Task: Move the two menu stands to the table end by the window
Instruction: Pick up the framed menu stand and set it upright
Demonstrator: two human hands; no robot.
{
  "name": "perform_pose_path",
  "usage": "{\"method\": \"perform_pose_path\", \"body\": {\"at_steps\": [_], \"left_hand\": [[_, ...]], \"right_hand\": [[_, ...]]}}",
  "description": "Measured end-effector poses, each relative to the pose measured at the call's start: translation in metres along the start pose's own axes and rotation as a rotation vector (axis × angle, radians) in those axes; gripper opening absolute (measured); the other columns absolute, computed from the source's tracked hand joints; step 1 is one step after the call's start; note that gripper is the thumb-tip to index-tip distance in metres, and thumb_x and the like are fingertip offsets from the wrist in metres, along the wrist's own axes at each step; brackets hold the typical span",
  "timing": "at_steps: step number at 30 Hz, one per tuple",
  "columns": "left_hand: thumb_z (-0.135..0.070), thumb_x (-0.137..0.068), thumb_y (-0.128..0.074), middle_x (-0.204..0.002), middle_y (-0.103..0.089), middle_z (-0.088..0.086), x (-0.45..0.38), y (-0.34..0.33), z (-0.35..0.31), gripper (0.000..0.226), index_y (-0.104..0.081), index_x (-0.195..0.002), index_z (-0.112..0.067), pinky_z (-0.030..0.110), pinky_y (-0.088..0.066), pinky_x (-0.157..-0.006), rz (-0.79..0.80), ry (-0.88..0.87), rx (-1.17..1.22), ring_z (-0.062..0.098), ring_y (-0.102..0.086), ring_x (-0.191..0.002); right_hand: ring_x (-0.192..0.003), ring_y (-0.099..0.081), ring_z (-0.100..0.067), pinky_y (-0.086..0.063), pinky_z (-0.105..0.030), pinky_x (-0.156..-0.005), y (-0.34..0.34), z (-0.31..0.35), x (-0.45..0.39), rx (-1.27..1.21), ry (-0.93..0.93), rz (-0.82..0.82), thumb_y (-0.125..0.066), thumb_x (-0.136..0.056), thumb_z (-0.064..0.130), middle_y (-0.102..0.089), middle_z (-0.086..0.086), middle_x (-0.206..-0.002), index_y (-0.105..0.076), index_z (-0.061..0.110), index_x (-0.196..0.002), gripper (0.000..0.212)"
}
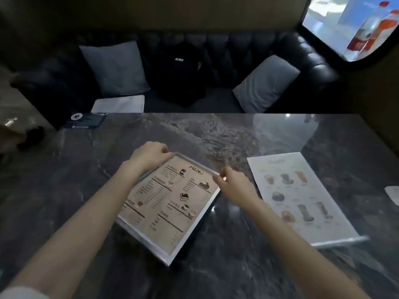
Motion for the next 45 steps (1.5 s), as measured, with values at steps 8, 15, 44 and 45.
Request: {"method": "perform_pose_path", "body": {"at_steps": [8, 15, 44, 45], "left_hand": [[-0.046, -0.090, -0.046, -0.139, -0.045, 0.016, 0.008, -0.058, 0.068, 0.057, -0.041, -0.134, -0.010, 0.049, -0.035, -0.100, 0.018, 0.269, -0.115, 0.035, -0.042, -0.127], [-0.041, -0.083, -0.063, -0.092, -0.072, 0.012, 0.012, -0.074, 0.102, 0.040, -0.068, -0.096, -0.003, 0.035, -0.051, -0.074, 0.171, 0.469, 0.468, 0.025, -0.066, -0.079], [-0.027, -0.087, -0.062, -0.088, -0.071, 0.006, -0.003, -0.030, 0.045, 0.023, -0.065, -0.099, -0.007, 0.027, -0.054, -0.059, -0.021, 0.236, 0.959, 0.017, -0.068, -0.076], [-0.027, -0.088, -0.061, -0.089, -0.070, 0.005, -0.004, -0.029, 0.040, 0.025, -0.064, -0.101, -0.007, 0.025, -0.054, -0.059, -0.041, 0.214, 0.981, 0.016, -0.068, -0.077]], "right_hand": [[-0.079, -0.055, -0.005, -0.045, -0.008, -0.057, -0.082, -0.036, 0.014, -0.642, -0.330, 0.089, -0.066, -0.079, 0.025, -0.055, 0.008, -0.091, -0.033, 0.008, -0.122, 0.057], [-0.083, -0.069, -0.023, -0.059, -0.032, -0.062, -0.113, -0.049, 0.024, -1.001, -0.450, 0.314, -0.064, -0.082, 0.024, -0.065, -0.012, -0.100, -0.036, 0.008, -0.126, 0.055], [-0.074, -0.073, -0.020, -0.060, -0.032, -0.057, 0.009, -0.020, 0.001, -0.986, -0.096, 0.108, -0.059, -0.085, 0.006, -0.073, -0.005, -0.086, -0.055, 0.007, -0.101, 0.016], [-0.074, -0.073, -0.019, -0.060, -0.030, -0.056, 0.016, -0.019, 0.002, -0.974, -0.064, 0.088, -0.059, -0.086, 0.005, -0.073, -0.002, -0.085, -0.055, 0.008, -0.101, 0.016]]}}
Point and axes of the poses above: each hand's wrist, its own x-axis away from the middle knuckle, its own y-axis out of the back of the hand, z = x × y, the point moved 3 cm from there along -x, towards the middle knuckle
